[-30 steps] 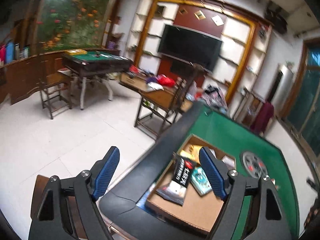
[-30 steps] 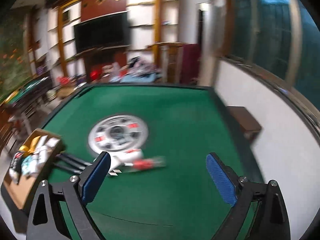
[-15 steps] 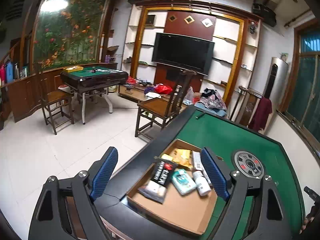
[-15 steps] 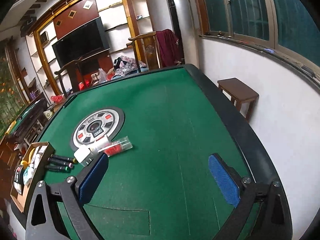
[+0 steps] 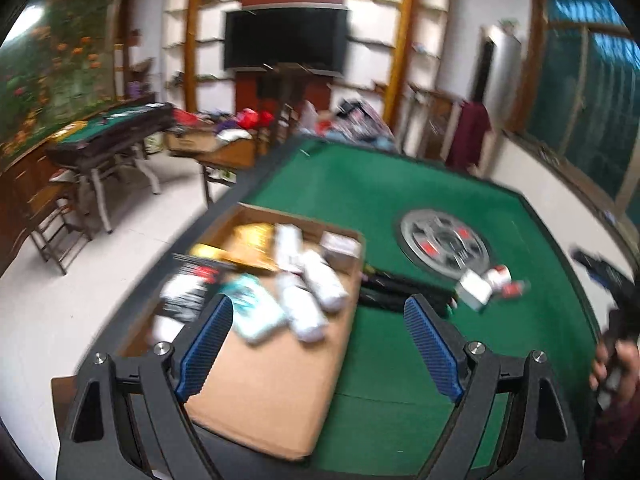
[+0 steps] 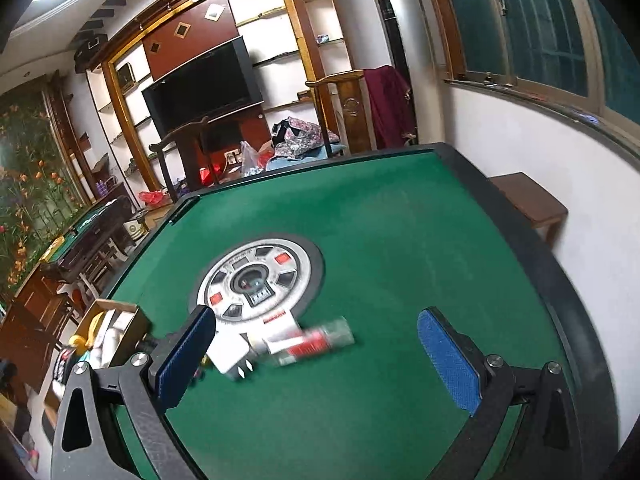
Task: Organize objects
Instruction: 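Open both tools and withdraw them from the tray toward the remaining items, then grasp a black marker with the left tool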
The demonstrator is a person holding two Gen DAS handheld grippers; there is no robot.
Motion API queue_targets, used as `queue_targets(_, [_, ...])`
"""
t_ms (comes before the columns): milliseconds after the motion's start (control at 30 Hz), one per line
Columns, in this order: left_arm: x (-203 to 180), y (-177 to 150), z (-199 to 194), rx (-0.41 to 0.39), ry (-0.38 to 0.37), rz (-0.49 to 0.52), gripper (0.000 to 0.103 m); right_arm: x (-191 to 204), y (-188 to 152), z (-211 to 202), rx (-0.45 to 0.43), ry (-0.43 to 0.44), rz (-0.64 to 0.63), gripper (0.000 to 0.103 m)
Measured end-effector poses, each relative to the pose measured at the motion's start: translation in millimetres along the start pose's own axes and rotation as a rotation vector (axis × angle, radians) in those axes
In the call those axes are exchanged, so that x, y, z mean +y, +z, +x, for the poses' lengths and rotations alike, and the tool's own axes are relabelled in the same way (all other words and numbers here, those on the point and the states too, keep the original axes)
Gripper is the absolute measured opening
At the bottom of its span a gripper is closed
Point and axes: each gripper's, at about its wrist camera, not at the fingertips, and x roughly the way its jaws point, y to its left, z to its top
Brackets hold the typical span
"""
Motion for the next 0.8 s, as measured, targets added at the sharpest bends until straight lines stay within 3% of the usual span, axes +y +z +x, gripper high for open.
queue_targets(200, [-60.8,-10.5,63.2,0.087,0.009,0.144,0.087,5.9,-10.1,53.2,0.005,-0.018,-0.033,0.103])
queue_targets(333, [-94.9,-6.0,97.4,0.121,-0.026,0.192,0.087,-7.2,-18.3,63.5,0.010,-0.086,-0.053,0.103])
queue_targets(500, [-136.0,4.6,136.2,0.141,-0.026,0.295,0.087,-10.9,-15.4,64.7,0.016,-0.069,-0.030,0.103])
queue_targets(633, [-144.6,12.2,175.4,0.172,0.048,0.382,0.087,-5.1,-18.8,69.3,0.038,-0.066,-0.044,0.103])
queue_targets(700, [-135.8,15.4,195.1,0.238,0.044,0.361,0.087,-2.7,-20.3,72.2,0.045,-0.070,-0.056,0.103])
queue_targets(800, [-118.6,15.4,215.2,0.339,-0.053,0.243,0.087,-0.5,-20.0,73.3,0.048,-0.073,-0.066,0.103])
